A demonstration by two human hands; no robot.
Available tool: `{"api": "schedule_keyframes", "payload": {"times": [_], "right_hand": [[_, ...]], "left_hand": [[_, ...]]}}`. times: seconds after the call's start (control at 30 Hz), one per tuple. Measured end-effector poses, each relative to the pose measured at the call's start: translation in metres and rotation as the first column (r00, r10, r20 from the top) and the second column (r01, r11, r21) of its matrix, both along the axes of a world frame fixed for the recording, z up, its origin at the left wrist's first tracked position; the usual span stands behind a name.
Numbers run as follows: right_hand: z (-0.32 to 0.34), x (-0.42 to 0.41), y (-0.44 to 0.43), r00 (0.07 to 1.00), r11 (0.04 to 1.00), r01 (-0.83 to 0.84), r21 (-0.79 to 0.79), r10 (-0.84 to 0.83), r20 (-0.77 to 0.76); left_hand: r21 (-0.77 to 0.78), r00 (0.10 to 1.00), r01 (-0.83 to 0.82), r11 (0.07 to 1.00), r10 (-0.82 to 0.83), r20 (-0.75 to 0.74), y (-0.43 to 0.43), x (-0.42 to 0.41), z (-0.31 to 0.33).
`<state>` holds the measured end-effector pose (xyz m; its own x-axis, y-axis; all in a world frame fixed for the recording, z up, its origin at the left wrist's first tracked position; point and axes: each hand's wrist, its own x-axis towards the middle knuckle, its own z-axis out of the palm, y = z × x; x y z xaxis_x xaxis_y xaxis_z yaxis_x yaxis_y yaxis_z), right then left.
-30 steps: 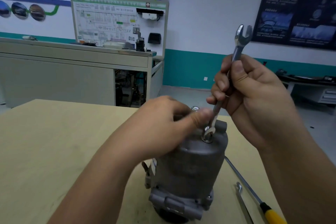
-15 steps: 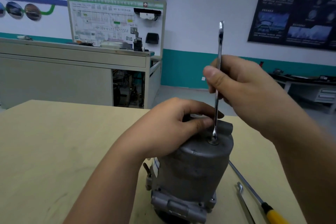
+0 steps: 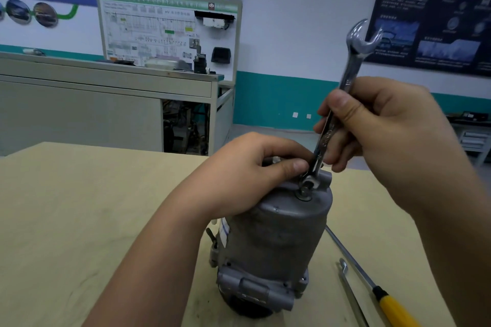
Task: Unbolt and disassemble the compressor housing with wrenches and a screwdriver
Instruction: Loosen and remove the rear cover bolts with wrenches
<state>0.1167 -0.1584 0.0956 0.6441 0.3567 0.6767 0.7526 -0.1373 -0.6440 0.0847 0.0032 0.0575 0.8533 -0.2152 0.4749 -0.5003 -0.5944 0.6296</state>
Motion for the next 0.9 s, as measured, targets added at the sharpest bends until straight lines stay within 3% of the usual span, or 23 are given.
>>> {"api": "schedule_keyframes", "payload": {"times": [0.57, 0.9], "right_hand": [[-0.004, -0.01, -0.001, 0.992, 0.996, -0.09, -0.019, 0.092, 0.087], [-0.007, -0.01, 0.006, 0.99, 0.991, -0.134, -0.013, 0.134, 0.048]], "left_hand": [[-0.002, 0.999, 0.03, 1.0, -0.03, 0.022, -0.001, 0.0, 0.0], [-0.024, 0.999, 0.043, 0.999, -0.042, 0.032, 0.0, 0.0, -0.001]]}}
